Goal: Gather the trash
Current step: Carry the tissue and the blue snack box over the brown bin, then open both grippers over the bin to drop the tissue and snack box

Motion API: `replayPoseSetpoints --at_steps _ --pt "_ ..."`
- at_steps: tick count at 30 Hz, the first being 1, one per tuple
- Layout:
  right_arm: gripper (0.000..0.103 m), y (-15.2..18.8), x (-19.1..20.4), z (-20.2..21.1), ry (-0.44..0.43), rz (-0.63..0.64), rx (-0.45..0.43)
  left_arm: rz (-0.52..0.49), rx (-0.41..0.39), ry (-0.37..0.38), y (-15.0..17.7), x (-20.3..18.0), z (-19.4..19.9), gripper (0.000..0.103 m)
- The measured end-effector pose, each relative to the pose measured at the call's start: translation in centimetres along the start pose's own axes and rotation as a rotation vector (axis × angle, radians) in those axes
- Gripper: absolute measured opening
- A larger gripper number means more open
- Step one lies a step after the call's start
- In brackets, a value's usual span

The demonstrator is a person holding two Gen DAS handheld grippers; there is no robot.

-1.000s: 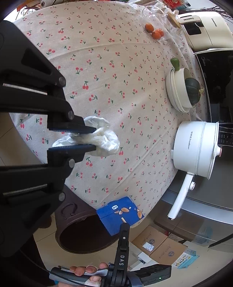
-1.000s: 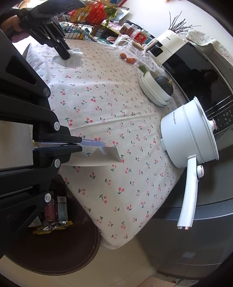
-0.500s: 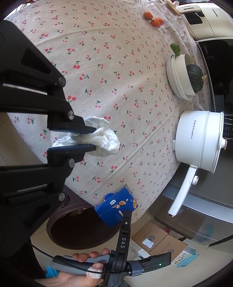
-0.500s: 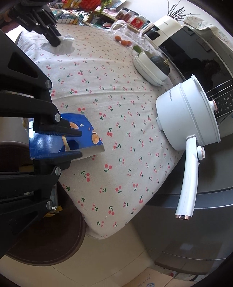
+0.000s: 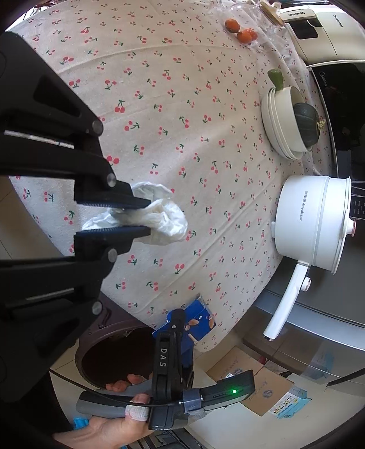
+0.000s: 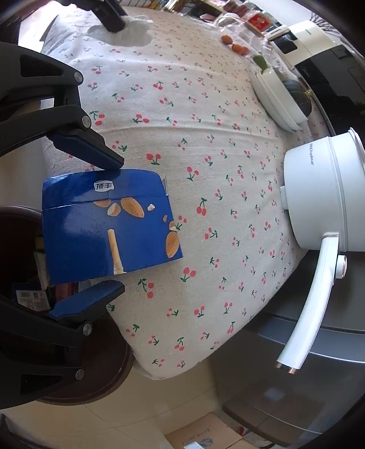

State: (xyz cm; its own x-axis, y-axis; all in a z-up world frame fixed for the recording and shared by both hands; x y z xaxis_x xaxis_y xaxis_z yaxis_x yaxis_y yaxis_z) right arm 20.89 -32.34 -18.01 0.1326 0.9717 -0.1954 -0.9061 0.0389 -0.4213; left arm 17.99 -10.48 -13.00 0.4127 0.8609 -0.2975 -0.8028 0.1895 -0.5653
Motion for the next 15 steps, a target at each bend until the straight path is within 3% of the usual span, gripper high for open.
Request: replayPoseSetpoints --at_steps 8,15 --pt "0.073 0.9 -1.8 2.4 -0.035 -0.029 -0.018 -0.02 -0.004 0.029 -0.1 -1.5 0.3 0.013" --pt "0.074 3.4 -6.8 5.0 -0.039 -0.125 -0.013 -0.077 0.009 0.108 -0.8 -6.4 -1.4 0.013"
Point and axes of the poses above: each gripper's, at about its wrist camera, not at the fingertips, and z roughly against the way its jaws point, x to its left, y to its underside, the point moved 7 cm from there along -z, roughly the way its jaws point, and after that the axes turned 11 degrees about y, right-handed, at the moved point
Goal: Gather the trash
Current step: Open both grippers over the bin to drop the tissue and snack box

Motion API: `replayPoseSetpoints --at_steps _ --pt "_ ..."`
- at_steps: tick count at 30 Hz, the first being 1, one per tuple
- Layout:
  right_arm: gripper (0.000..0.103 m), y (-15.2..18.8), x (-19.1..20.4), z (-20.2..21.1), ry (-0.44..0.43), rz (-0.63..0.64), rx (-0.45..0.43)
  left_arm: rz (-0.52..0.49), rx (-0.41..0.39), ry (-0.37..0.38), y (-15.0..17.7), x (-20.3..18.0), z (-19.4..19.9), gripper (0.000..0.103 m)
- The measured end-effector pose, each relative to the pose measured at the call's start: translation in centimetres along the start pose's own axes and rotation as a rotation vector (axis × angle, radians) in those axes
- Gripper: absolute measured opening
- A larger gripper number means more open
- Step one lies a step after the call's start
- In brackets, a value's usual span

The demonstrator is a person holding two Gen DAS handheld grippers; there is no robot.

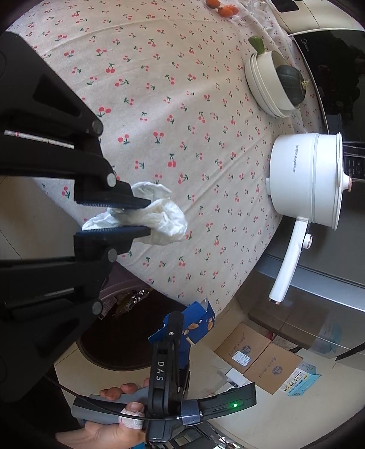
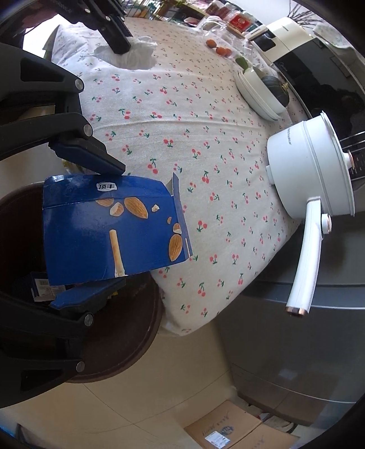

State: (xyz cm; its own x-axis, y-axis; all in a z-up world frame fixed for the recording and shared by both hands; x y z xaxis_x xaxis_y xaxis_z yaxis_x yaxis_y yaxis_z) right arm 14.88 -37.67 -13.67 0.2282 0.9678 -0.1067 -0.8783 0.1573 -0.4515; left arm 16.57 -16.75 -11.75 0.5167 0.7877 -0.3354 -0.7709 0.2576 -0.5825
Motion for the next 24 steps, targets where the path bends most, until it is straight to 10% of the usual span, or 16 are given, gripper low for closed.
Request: replayPoseSetpoints --at_steps 14,18,24 --pt "0.075 6.1 -9.4 2.1 0.08 -0.121 0.031 -0.204 0.072 0.194 -0.2 -11.2 -7.0 0.017" --pt "0.075 6.7 -10.5 2.3 0.087 -0.138 0.032 -0.204 0.059 0.168 -0.4 -11.2 -7.5 0.071" --pt "0.076 6.5 -10.2 2.8 0.084 -0.138 0.018 -0.137 0.034 0.093 -0.6 -8.8 -5.9 0.084"
Point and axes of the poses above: each gripper's, at about its wrist camera, not at the fingertips, and z roughly against the way its jaws point, x to its left, y to its underside, the point moved 7 cm from there along -z, roughly the way its jaws point, and after that the axes turned 11 degrees about y, right-handed, at the moved point
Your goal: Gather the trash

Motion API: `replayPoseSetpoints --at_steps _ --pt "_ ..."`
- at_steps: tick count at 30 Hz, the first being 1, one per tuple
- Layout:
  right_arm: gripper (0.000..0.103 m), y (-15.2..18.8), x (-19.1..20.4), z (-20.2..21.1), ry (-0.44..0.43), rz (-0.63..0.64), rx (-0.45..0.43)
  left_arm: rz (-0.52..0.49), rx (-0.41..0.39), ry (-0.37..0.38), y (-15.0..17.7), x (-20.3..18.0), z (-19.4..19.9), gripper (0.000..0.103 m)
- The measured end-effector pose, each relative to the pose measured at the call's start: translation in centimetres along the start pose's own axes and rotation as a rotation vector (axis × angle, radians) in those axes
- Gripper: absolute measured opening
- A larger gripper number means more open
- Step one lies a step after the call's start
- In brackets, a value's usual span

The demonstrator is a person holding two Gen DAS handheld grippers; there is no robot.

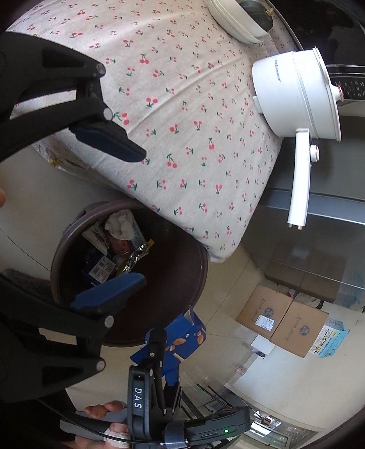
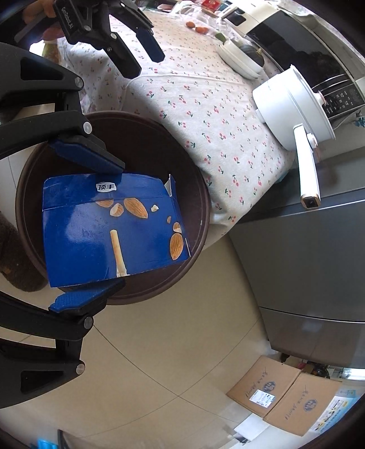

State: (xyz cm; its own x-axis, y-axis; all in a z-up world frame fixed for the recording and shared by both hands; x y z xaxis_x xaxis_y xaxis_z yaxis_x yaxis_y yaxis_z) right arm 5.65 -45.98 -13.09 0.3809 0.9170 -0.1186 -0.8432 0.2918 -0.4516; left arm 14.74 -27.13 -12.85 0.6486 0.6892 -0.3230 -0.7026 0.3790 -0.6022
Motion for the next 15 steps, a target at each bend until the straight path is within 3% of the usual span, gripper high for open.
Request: replayPoseSetpoints --at_steps 5,7,8,9,12,15 --pt "0.078 0.0 1.1 0.6 -0.017 0.011 -0.022 0.045 -0.015 -0.059 0.8 1.8 2.0 0.087" --pt "0.08 0.1 1.4 0.9 -0.023 0.005 -0.031 0.052 -0.021 -0.078 1.1 2.2 2.8 0.093" --pt "0.082 0.2 1.4 1.0 -0.018 0.001 -0.032 0.054 -0.022 -0.089 1.3 2.4 3.3 0.099" --pt "0.091 0.2 1.5 1.0 -0.006 -0.002 -0.032 0.054 -0.019 -0.105 1.6 2.6 3.7 0.102" --pt "0.102 0.4 2.0 1.5 0.009 0.004 -0.047 0.056 -0.013 -0.149 2.4 3.1 4.8 0.102" --pt "0.103 0.8 2.9 2.7 0.016 0.021 -0.072 0.072 -0.017 -0.19 3.4 3.6 6.3 0.102"
Point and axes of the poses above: each gripper's, at about its wrist camera, not at the fingertips, and z roughly against the way its jaws point, x to its left, y to its underside, the point moved 7 cm from there along -z, roughly the way its jaws point, and after that the axes turned 11 degrees about y, right-handed, at the moved point
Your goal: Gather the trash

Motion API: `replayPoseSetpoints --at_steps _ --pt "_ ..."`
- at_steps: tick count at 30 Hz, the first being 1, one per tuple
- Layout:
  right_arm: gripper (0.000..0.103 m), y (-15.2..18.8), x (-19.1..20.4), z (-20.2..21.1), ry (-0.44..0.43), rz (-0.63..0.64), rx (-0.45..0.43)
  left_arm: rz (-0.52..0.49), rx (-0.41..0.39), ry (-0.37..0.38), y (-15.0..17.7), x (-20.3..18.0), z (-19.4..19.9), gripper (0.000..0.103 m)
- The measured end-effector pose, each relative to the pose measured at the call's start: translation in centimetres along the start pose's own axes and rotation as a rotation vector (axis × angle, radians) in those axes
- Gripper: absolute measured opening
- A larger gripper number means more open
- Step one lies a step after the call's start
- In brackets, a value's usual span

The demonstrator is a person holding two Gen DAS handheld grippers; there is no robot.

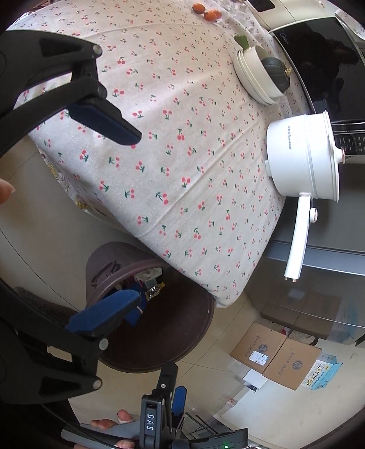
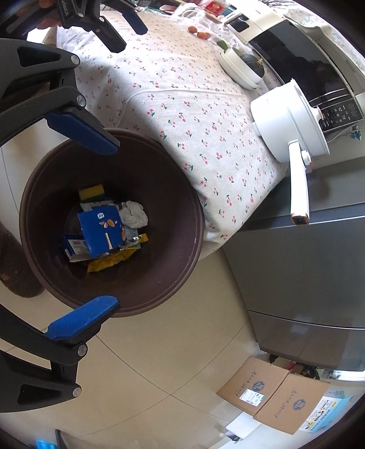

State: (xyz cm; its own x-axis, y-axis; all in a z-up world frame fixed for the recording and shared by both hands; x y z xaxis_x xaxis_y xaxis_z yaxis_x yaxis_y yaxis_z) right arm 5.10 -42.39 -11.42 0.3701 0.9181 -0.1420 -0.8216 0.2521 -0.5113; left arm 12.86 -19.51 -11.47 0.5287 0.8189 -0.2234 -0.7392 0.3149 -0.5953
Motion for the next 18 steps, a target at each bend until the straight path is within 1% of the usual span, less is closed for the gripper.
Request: replayPoseSetpoints --at_steps 4,7,12,18 --pt "0.103 0.3 2.1 2.8 -0.021 0.021 -0.068 0.044 -0.022 -0.056 1.3 1.0 2.6 0.102" --pt "0.103 0.8 4.1 5.2 -0.032 0.053 -0.138 0.072 -0.061 -0.112 2.2 1.9 5.0 0.102" --pt "0.103 1.4 7.1 9.3 -0.037 0.114 -0.254 0.102 -0.157 -0.235 3.8 3.0 9.6 0.102" --pt "0.103 1.7 9.8 13.4 -0.06 0.156 -0.389 0.133 -0.268 -0.314 5.1 4.4 13.9 0.102"
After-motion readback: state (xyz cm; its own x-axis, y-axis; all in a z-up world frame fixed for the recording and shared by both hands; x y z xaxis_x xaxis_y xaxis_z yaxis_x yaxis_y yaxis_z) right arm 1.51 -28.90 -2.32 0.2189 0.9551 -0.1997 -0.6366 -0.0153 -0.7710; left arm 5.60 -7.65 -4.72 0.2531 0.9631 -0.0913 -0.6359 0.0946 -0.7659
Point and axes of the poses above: each gripper's, at about its wrist camera, not at the fingertips, and z roughly against the way its jaws point, x to its left, y to its underside, the point moved 7 cm from there along -z, roughly the way its jaws point, and after that the axes turned 11 degrees about y, right-handed, at the moved point
